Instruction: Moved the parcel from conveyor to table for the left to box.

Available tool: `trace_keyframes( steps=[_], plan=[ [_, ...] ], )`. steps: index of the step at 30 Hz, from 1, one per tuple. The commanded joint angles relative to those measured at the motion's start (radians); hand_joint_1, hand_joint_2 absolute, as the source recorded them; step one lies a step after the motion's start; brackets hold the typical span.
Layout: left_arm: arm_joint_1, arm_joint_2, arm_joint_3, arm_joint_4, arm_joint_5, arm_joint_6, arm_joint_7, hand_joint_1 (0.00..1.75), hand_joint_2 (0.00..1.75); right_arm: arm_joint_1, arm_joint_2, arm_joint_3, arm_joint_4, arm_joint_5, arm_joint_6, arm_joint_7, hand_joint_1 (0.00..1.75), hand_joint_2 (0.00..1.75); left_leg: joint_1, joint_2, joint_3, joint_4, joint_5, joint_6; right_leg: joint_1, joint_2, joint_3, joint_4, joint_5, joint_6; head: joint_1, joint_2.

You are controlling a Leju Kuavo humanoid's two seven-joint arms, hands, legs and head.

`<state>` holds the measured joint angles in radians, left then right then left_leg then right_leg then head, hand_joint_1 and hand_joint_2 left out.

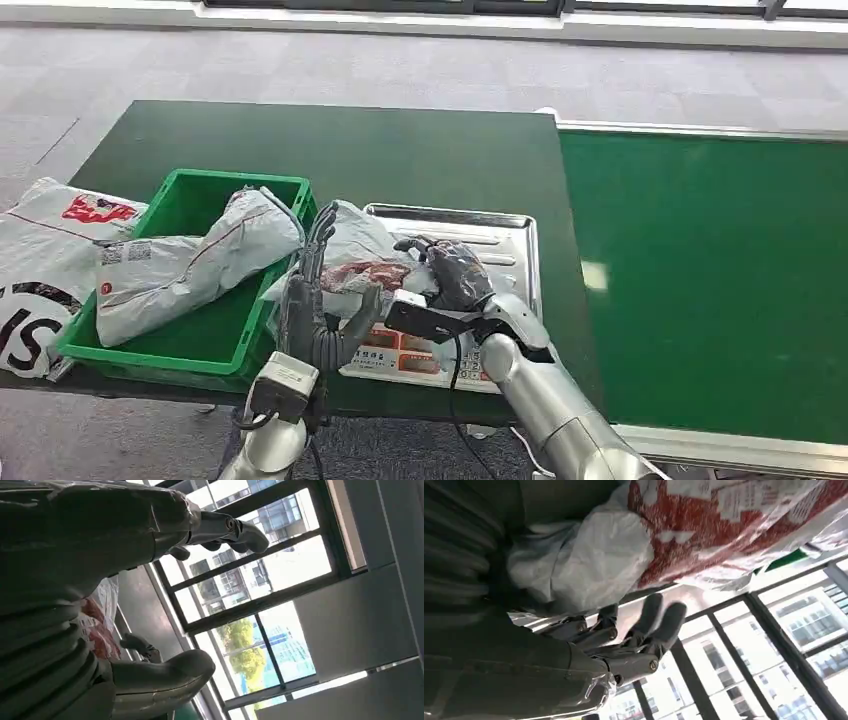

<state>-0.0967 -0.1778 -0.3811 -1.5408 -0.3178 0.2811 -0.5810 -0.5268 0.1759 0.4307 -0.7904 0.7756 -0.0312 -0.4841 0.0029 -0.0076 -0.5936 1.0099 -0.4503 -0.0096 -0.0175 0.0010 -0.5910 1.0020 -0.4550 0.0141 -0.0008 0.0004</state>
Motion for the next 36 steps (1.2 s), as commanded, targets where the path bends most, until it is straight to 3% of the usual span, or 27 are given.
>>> trace_keyframes(
  steps=[1, 15, 18, 25, 36],
  plan=[
    [-0.015, 0.032, -0.014, 0.034, 0.000, 0.006, 0.003, 0.00, 1.75, -0.047, -0.009, -0.003, 0.053, 0.015, -0.145, 0.087, 0.00, 1.75, 0.000, 0.002, 0.002, -0.001, 0.000, 0.000, 0.001, 0.001, 0.002, -0.001, 0.000, -0.001, 0.000, 0.000],
    [-0.007, 0.033, -0.011, 0.026, -0.003, 0.019, 0.005, 0.00, 1.75, -0.031, -0.002, -0.026, 0.012, 0.008, -0.175, 0.124, 0.00, 1.75, 0.000, 0.001, 0.001, -0.001, 0.000, 0.000, 0.000, 0.000, 0.001, -0.001, 0.000, -0.001, 0.000, 0.000],
    [0.006, 0.032, -0.009, 0.019, -0.005, 0.035, 0.009, 0.00, 1.75, -0.019, 0.009, -0.069, -0.016, 0.010, -0.278, 0.180, 0.00, 1.75, 0.001, 0.001, 0.002, -0.001, 0.000, 0.000, 0.001, 0.000, 0.002, -0.002, 0.000, -0.001, 0.000, 0.000],
    [0.011, 0.033, -0.014, 0.026, -0.006, 0.050, 0.009, 0.00, 1.75, 0.056, -0.009, -0.142, -0.165, -0.055, -0.330, 0.171, 0.00, 1.75, 0.001, -0.001, 0.002, -0.002, 0.000, 0.000, 0.001, -0.002, 0.003, -0.003, 0.000, -0.001, 0.000, 0.000],
    [0.011, 0.036, -0.012, 0.034, -0.005, 0.048, 0.009, 0.00, 1.75, 0.078, -0.037, -0.195, -0.208, -0.093, -0.314, 0.190, 0.00, 1.75, 0.000, -0.001, 0.002, -0.001, 0.000, 0.000, 0.001, -0.002, 0.002, -0.002, 0.000, -0.001, 0.000, 0.000]
  ],
)
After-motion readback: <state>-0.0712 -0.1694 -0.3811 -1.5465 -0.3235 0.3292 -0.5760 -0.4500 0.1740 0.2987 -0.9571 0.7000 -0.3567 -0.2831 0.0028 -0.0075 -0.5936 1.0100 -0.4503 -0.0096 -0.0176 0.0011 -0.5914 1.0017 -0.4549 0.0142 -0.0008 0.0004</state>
